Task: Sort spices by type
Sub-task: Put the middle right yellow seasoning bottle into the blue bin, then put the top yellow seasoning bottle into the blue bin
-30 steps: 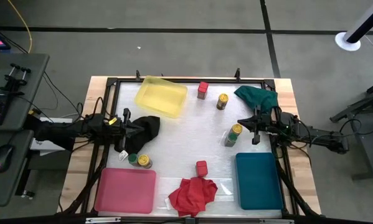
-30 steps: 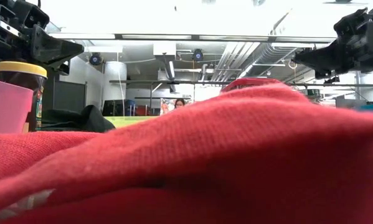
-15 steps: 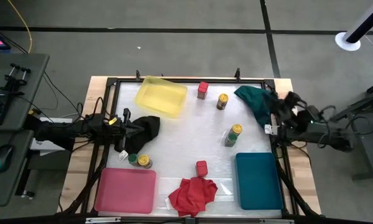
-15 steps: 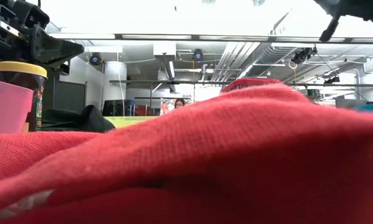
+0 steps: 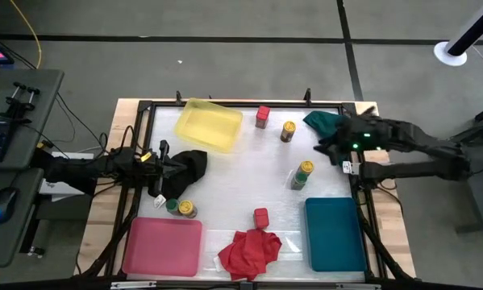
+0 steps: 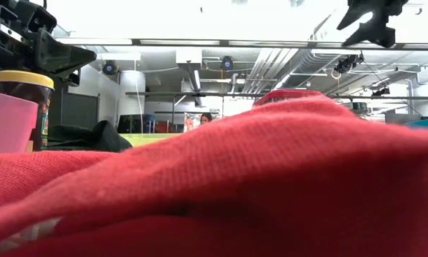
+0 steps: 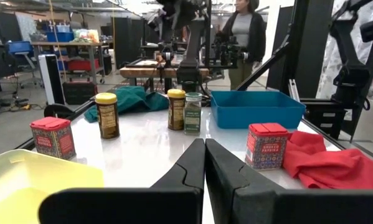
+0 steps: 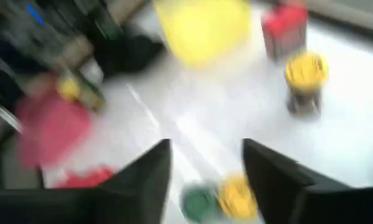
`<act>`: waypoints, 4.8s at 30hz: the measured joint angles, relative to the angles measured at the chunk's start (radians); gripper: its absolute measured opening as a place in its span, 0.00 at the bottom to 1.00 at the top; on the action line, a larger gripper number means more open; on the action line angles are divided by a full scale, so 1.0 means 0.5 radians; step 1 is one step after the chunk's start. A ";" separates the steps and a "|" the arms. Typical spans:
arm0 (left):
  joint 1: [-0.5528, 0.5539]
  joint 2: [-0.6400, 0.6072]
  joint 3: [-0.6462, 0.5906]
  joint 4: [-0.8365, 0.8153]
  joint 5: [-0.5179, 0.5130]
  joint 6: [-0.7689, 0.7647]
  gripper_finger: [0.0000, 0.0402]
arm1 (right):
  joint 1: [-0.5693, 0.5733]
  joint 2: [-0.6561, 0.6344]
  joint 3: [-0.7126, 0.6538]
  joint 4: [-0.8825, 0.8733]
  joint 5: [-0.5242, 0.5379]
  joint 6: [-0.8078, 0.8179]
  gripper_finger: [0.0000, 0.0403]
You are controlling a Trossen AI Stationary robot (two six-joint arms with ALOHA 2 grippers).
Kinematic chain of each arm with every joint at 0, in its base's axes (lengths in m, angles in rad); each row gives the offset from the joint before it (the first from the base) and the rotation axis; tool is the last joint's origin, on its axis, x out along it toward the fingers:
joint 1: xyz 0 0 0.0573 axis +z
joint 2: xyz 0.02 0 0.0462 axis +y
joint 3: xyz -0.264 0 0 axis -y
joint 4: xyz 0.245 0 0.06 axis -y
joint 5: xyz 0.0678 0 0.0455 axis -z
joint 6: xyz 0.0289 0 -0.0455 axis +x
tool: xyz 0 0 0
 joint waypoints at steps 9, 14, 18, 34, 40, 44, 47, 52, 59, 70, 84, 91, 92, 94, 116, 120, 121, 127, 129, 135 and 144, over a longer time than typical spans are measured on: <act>0.000 0.001 0.000 0.000 0.000 -0.001 0.00 | 0.002 0.571 0.134 -0.338 -0.209 -0.515 0.82; 0.000 0.000 0.000 0.000 0.000 0.000 0.00 | 0.002 0.795 0.130 -0.489 -0.193 -0.825 0.83; 0.001 0.001 0.000 0.000 0.000 -0.001 0.00 | 0.002 0.893 0.129 -0.495 -0.115 -1.027 0.83; 0.000 0.000 0.000 -0.001 0.000 0.000 0.00 | 0.002 1.149 0.129 -0.464 -0.113 -1.621 0.82; 0.001 0.001 0.000 0.000 0.000 0.000 0.00 | 0.002 1.252 0.129 -0.440 -0.113 -1.688 0.82; 0.000 0.001 0.000 -0.001 0.000 0.000 0.00 | 0.002 1.335 0.129 -0.430 -0.113 -1.721 0.82; 0.000 0.000 0.000 -0.001 0.000 0.000 0.00 | 0.002 1.389 0.129 -0.429 -0.110 -1.745 0.82; 0.000 0.000 0.000 -0.001 0.000 0.000 0.00 | 0.002 1.467 0.128 -0.410 -0.104 -1.750 0.82; 0.000 0.001 0.000 0.000 0.000 -0.001 0.00 | 0.002 1.552 0.127 -0.404 -0.050 -1.739 0.75; 0.000 0.000 0.000 0.000 0.000 0.000 0.00 | 0.000 1.401 0.161 -0.590 -0.040 -1.605 0.52; 0.000 0.000 0.000 0.000 0.000 0.000 0.00 | 0.366 0.585 0.306 -1.073 -0.504 -0.167 0.52; 0.001 0.000 0.000 -0.001 0.001 0.000 0.00 | 1.199 0.603 0.304 -0.950 -0.593 0.700 0.52; 0.000 0.000 0.000 0.000 0.001 0.000 0.00 | 1.311 0.632 0.304 -0.934 -0.592 0.805 0.52; 0.000 0.000 0.000 -0.001 0.000 0.000 0.00 | 1.507 0.702 0.304 -0.945 -0.586 0.977 0.52; 0.000 0.000 0.000 -0.001 0.001 0.000 0.00 | 1.858 0.771 -0.373 -0.460 -0.398 3.079 0.52; 0.000 0.000 0.000 -0.001 0.000 0.000 0.00 | 1.858 0.771 -0.420 -0.420 -0.392 3.155 0.52; 0.001 0.000 0.000 0.000 0.001 0.000 0.00 | 1.858 0.771 -0.427 -0.420 -0.392 3.160 0.52; 0.001 0.001 0.000 0.000 0.001 0.000 0.00 | 1.857 0.771 -0.433 -0.383 -0.393 3.135 0.52; 0.001 0.000 0.000 0.000 0.000 0.000 0.00 | 1.857 0.771 -0.433 -0.358 -0.394 3.120 0.57; 0.000 0.001 0.000 -0.001 0.001 0.000 0.00 | 1.858 0.771 -0.409 -0.343 -0.465 3.081 0.78; 0.001 0.000 0.000 0.000 0.001 0.000 0.00 | 1.858 0.770 -0.003 -0.792 -0.457 2.967 0.80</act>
